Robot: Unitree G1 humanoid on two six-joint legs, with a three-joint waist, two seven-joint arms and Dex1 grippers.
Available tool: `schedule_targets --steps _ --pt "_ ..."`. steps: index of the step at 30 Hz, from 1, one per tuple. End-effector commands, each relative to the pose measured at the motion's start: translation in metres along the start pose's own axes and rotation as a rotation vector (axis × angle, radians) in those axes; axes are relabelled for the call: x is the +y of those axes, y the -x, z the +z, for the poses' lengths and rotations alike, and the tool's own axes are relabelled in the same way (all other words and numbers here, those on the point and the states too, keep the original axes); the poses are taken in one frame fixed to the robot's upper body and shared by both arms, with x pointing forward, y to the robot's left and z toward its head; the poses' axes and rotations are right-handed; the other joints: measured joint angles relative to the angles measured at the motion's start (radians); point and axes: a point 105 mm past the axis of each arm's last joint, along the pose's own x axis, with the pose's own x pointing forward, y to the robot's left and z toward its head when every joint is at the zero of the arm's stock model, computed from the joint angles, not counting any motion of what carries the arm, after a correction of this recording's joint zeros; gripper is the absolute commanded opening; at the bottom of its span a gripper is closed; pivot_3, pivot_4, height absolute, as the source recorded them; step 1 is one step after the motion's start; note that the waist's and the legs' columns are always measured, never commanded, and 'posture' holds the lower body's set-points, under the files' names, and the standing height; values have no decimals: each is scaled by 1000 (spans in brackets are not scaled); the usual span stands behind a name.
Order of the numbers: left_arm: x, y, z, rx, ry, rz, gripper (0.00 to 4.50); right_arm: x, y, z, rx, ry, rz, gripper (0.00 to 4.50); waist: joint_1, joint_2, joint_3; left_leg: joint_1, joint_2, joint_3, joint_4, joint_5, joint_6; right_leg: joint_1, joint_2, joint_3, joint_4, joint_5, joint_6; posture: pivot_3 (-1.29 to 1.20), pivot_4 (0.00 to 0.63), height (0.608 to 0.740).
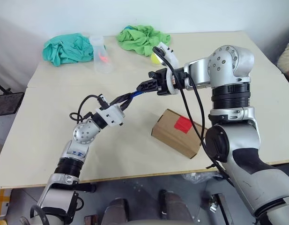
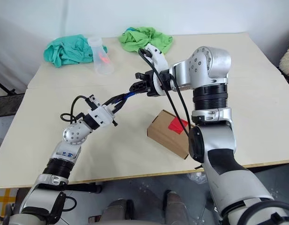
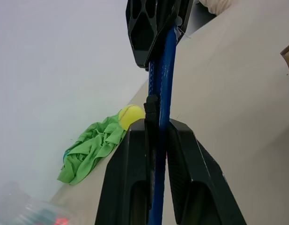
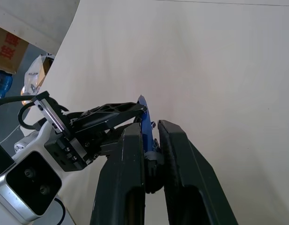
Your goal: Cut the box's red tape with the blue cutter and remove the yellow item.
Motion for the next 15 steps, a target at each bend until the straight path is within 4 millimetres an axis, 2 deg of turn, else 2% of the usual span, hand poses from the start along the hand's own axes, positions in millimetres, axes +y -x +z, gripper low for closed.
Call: schedule_targets --steps 1,8,14,15 --pt "14 -6 10 -41 -44 41 404 8 10 10 -37 48 4 161 0 0 0 0 0 0 0 0 0 0 0 0 0 0 0 0 150 740" --pt "18 -9 11 -45 -60 52 404 2 9 9 -47 110 -33 161 -1 0 0 0 0 0 0 0 -1 0 0 0 0 0 0 0 150 740" --pt "20 -10 13 -56 -94 60 404 -3 8 7 -14 43 -52 2126 0 0 0 0 0 0 0 1 -1 0 0 0 0 0 0 0 150 740" --pt "20 -11 13 -58 -101 63 404 -4 8 7 -8 28 -52 2126 0 0 0 0 0 0 0 1 -1 0 0 0 0 0 0 0 150 740"
